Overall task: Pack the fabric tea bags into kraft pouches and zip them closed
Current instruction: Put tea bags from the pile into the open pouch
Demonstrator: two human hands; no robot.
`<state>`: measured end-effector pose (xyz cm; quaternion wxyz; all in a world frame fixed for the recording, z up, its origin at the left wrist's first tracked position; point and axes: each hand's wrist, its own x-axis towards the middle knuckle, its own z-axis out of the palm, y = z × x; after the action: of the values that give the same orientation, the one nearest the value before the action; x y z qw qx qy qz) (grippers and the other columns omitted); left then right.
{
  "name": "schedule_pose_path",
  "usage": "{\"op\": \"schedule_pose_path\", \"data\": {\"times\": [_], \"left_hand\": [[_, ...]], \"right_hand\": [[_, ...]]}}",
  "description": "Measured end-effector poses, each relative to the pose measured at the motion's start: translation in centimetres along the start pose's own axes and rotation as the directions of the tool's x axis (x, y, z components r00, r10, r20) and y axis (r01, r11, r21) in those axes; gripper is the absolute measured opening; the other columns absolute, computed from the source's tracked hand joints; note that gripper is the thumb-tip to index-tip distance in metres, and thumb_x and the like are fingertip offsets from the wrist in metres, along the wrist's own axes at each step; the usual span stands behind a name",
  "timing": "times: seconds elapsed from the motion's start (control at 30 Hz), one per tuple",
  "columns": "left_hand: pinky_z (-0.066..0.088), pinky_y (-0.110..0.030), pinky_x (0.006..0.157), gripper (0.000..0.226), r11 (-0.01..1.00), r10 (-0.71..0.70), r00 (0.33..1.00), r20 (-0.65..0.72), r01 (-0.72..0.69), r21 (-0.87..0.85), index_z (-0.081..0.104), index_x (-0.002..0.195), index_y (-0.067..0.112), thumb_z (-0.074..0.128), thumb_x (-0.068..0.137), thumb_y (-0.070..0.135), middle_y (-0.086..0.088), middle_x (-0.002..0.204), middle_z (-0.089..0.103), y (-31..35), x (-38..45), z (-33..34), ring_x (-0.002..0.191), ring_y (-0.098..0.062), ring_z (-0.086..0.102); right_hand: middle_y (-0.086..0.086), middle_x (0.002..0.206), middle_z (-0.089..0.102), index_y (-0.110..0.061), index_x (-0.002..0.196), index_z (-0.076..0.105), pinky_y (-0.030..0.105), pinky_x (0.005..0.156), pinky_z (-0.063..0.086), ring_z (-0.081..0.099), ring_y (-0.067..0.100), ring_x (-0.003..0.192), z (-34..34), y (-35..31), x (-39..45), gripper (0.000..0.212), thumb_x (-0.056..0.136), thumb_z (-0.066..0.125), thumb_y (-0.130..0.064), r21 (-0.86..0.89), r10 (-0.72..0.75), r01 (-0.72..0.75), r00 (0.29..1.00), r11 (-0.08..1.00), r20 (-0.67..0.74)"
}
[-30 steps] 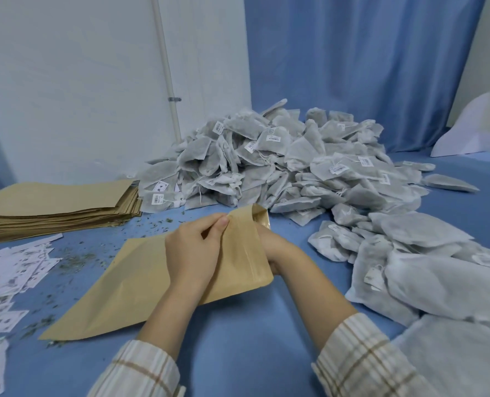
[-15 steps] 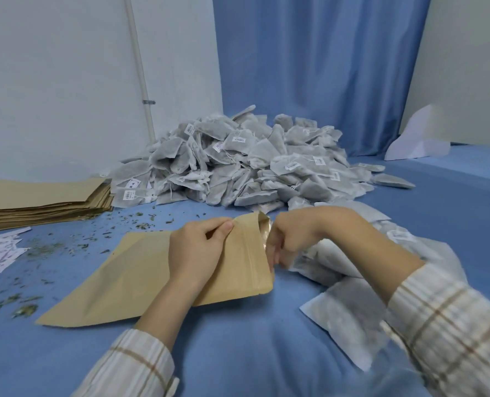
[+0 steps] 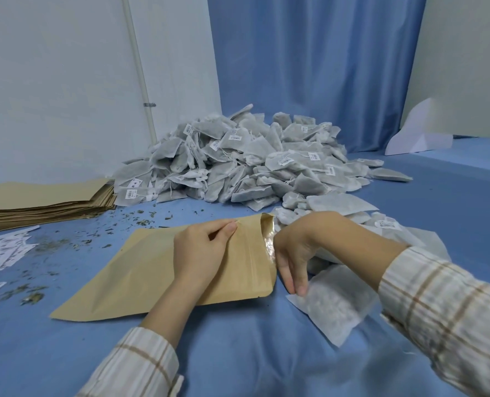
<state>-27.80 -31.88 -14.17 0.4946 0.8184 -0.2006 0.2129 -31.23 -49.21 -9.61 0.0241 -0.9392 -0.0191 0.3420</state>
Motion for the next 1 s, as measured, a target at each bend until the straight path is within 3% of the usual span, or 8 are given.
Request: {"op": "schedule_pose_path", "data": {"times": [0.17, 0.3, 0.43, 0.53, 0.63, 0.83, 0.93, 1.0], "left_hand": [[0.028, 0.008, 0.066, 0.012, 1.0, -0.007, 1.0, 0.007, 0.007, 0.001, 0.075, 0.093, 0.029, 0.067, 0.084, 0.033, 0.018, 0.096, 0.07, -0.1, 0.0, 0.2, 0.069, 0.022, 0.046], [0.028, 0.008, 0.066, 0.015, 1.0, -0.016, 1.0, -0.011, 0.016, 0.006, 0.075, 0.095, 0.028, 0.066, 0.085, 0.034, 0.014, 0.096, 0.071, -0.2, 0.3, 0.1, 0.071, 0.013, 0.049], [0.028, 0.008, 0.066, 0.018, 0.999, -0.026, 0.995, -0.093, 0.028, 0.023, 0.075, 0.098, 0.027, 0.064, 0.086, 0.035, 0.009, 0.096, 0.073, -0.3, 1.0, -0.5, 0.079, 0.003, 0.05], [0.027, 0.007, 0.065, 0.019, 0.998, -0.035, 0.989, -0.141, 0.041, 0.04, 0.075, 0.099, 0.025, 0.063, 0.087, 0.034, 0.006, 0.096, 0.073, -0.6, 1.5, -0.9, 0.081, 0.0, 0.051], [0.027, 0.007, 0.065, 0.019, 0.997, -0.043, 0.986, -0.161, 0.052, 0.051, 0.074, 0.1, 0.024, 0.062, 0.088, 0.034, 0.005, 0.097, 0.073, -0.9, 1.7, -0.8, 0.082, -0.001, 0.05], [0.029, -0.001, 0.064, 0.016, 0.999, 0.018, 0.979, -0.204, -0.009, 0.045, 0.076, 0.096, 0.023, 0.065, 0.087, 0.029, 0.001, 0.09, 0.074, 0.0, 1.5, 0.2, 0.08, -0.008, 0.057], [0.029, -0.01, 0.064, 0.016, 0.999, 0.031, 0.978, -0.208, -0.025, 0.032, 0.076, 0.096, 0.024, 0.065, 0.086, 0.03, 0.0, 0.09, 0.074, 0.5, 1.4, 0.6, 0.084, -0.015, 0.062], [0.028, -0.011, 0.065, 0.016, 0.998, 0.044, 0.98, -0.195, -0.036, 0.044, 0.076, 0.096, 0.024, 0.065, 0.086, 0.03, 0.0, 0.09, 0.074, 0.4, 1.5, 0.4, 0.086, -0.017, 0.063]], "right_hand": [[0.014, 0.116, 0.065, -0.022, 0.088, 0.074, 0.039, 0.105, 0.04, 0.053, 0.034, 0.118, 0.3, 0.2, 0.2, 0.019, 0.07, 0.08, -0.018, 0.001, -0.021, 0.021, 1.0, 1.0, -0.004], [0.006, 0.094, 0.063, -0.015, 0.105, 0.065, 0.02, 0.071, 0.046, 0.058, 0.012, 0.071, 0.0, 0.7, -0.6, 0.02, 0.086, 0.062, -0.012, 0.099, -0.073, 0.097, 0.974, 0.99, -0.216], [0.003, 0.094, 0.064, -0.016, 0.093, 0.061, 0.024, 0.066, 0.046, 0.056, 0.015, 0.078, -1.4, 2.6, -1.2, 0.007, 0.088, 0.056, -0.017, 0.176, 0.025, 0.107, 0.787, 0.979, -0.616], [0.006, 0.07, 0.058, -0.014, 0.076, 0.057, 0.016, 0.04, 0.04, 0.051, 0.015, 0.052, -1.5, 4.0, -0.9, 0.012, 0.087, 0.054, -0.012, 0.428, 0.196, 0.216, 0.653, 0.877, -0.731], [0.005, 0.059, 0.053, -0.014, 0.066, 0.056, 0.012, 0.033, 0.032, 0.044, 0.012, 0.042, -1.3, 4.6, -0.5, 0.02, 0.086, 0.056, -0.01, 0.572, 0.347, 0.36, 0.525, 0.737, -0.777], [0.0, 0.048, 0.053, -0.016, 0.048, 0.051, 0.032, 0.063, 0.053, 0.055, 0.017, 0.047, -0.8, -0.9, 2.8, 0.039, 0.085, 0.048, -0.003, 0.702, 0.356, 0.504, 0.62, 0.504, -0.7], [0.0, 0.064, 0.051, -0.015, 0.066, 0.05, 0.022, 0.057, 0.043, 0.046, 0.013, 0.06, -0.8, -3.7, 3.6, 0.03, 0.094, 0.043, -0.007, 0.675, 0.119, 0.558, 0.722, 0.483, -0.682], [-0.002, 0.065, 0.046, -0.014, 0.067, 0.047, 0.012, 0.05, 0.04, 0.041, 0.009, 0.059, -0.9, -4.1, 3.1, 0.031, 0.096, 0.04, -0.003, 0.571, -0.089, 0.574, 0.747, 0.587, -0.659]]}}
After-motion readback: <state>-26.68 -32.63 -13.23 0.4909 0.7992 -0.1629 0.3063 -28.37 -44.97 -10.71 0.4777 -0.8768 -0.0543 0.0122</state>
